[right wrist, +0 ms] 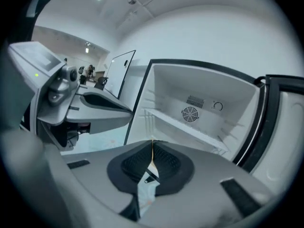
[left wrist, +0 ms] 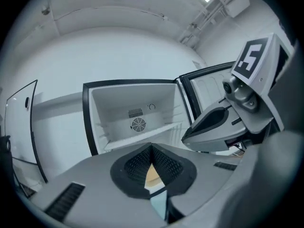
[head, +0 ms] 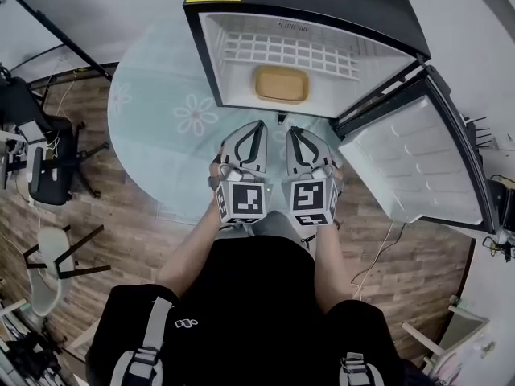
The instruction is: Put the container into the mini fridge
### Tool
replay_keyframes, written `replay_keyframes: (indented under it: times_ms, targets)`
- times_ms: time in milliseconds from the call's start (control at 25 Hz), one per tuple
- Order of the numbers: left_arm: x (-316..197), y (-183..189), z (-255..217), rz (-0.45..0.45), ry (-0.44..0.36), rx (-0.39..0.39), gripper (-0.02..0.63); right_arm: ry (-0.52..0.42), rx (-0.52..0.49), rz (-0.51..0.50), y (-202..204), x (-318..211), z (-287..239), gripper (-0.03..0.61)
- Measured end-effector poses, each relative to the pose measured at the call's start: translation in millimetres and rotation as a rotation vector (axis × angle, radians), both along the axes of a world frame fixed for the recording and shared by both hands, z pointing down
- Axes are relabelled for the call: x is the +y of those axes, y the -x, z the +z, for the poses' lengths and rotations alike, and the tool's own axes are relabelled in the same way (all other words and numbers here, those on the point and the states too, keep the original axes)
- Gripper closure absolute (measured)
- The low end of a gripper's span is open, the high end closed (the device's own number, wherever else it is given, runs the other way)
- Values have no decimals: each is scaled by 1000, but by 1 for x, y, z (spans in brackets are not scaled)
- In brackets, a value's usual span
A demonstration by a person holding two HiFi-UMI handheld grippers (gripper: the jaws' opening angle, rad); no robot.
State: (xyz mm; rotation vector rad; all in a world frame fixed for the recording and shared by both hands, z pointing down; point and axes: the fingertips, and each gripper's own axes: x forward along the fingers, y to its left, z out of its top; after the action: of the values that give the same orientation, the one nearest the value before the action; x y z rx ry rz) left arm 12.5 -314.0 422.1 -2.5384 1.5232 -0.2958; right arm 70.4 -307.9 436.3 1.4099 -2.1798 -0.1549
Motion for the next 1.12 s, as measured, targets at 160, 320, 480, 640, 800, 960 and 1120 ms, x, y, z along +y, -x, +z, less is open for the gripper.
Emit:
replay_keyframes:
  times_ms: [160, 320, 480, 640, 800, 960, 1120]
  targets:
    - [17, 14, -19, -12, 26, 102, 600, -26, -132, 28, 8, 23, -19, 571]
    - [36, 27, -31, -18, 48, 175, 600, -41, -221, 53, 16, 46, -30, 571]
    - [55, 37, -32, -25, 79, 231, 600, -51, -298, 75, 23, 66, -36, 571]
    - [61, 43, -33, -39, 107, 300, 601, -76, -374, 104, 23, 74, -41, 571]
    - [66, 39, -36, -47, 125, 327, 600, -84, -451, 106, 22, 80, -48, 572]
    - [65, 27, -40, -49, 127, 341, 600, -79, -500, 94, 14, 76, -54, 574]
    - [60, 19, -38, -44, 135, 336, 601, -74, -492, 94, 9, 69, -52, 574]
